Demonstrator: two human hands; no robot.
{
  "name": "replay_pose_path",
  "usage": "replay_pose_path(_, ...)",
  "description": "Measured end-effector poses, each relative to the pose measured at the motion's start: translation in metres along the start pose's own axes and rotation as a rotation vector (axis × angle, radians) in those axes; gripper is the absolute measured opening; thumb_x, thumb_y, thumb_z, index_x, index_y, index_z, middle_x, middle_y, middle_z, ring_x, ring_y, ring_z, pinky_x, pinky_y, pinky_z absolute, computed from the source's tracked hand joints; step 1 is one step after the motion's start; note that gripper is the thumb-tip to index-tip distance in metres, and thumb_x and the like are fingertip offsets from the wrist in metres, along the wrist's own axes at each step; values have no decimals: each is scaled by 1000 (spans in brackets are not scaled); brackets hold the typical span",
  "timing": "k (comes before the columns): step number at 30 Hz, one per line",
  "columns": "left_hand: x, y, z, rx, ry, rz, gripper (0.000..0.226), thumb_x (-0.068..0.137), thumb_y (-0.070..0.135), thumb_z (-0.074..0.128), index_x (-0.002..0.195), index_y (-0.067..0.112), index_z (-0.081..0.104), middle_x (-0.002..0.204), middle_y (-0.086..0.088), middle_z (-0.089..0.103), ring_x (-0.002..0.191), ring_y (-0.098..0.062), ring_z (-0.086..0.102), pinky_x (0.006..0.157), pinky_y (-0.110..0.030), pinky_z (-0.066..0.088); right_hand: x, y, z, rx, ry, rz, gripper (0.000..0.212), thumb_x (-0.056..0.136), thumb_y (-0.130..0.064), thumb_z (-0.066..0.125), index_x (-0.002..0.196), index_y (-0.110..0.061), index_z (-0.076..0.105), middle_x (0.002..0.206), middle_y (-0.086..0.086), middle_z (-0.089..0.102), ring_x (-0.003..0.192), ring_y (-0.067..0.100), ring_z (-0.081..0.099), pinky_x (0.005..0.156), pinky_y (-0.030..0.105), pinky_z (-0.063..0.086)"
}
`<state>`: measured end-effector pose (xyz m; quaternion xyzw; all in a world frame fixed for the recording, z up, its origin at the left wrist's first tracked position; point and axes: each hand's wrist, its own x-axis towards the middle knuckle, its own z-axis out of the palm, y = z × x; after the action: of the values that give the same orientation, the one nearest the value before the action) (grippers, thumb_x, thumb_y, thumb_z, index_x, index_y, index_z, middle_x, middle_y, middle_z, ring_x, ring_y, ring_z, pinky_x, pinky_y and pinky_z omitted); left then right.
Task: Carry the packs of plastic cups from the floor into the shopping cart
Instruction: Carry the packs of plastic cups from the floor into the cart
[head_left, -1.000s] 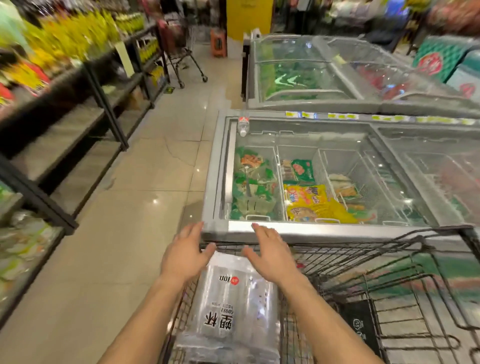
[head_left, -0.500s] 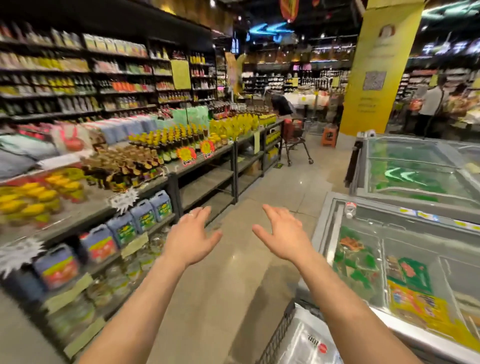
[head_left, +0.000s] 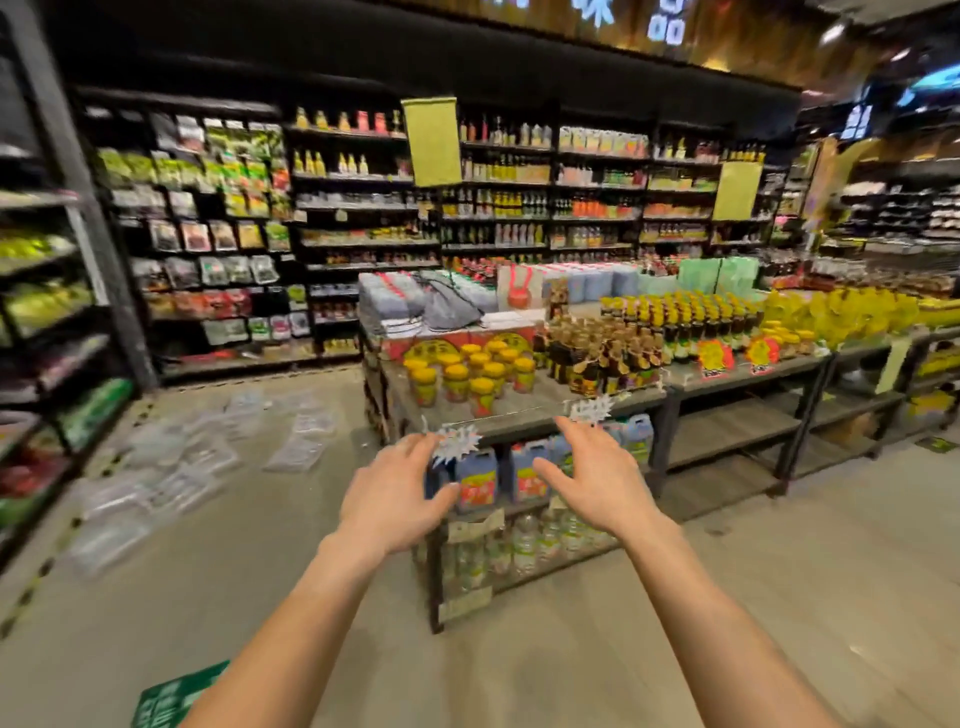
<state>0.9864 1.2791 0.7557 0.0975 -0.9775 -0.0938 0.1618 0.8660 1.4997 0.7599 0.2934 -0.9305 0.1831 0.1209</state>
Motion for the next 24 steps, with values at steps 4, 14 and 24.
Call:
replay_pose_path(4, -2, -91, -14, 14, 36, -157, 77, 87, 65, 39, 152, 27, 24, 157, 1, 30, 141, -22, 33, 109, -36, 35, 63, -78, 53, 23, -37, -160, 73, 93, -62, 42, 152, -21, 27, 152, 2, 38, 139, 22, 34, 109, 41, 36)
replay_pose_path(14, 71, -291, -4, 112, 46, -442, 76, 87, 64, 40, 152, 29, 23, 156, 3, 32, 138, -19, 37, 108, -36, 37, 245, -213, 197, 97, -123, -400, 75, 88, -65, 42, 150, -24, 31, 149, -1, 42, 137, 20, 36, 109, 39, 35)
replay_pose_path(24, 200, -457, 7, 102, 45, -631, 76, 86, 64, 43, 151, 28, 26, 156, 4, 32, 137, -19, 38, 106, -36, 40, 448, -321, 306, 280, -280, -523, 78, 85, -65, 39, 151, -26, 28, 154, -1, 36, 142, 20, 30, 113, 42, 30)
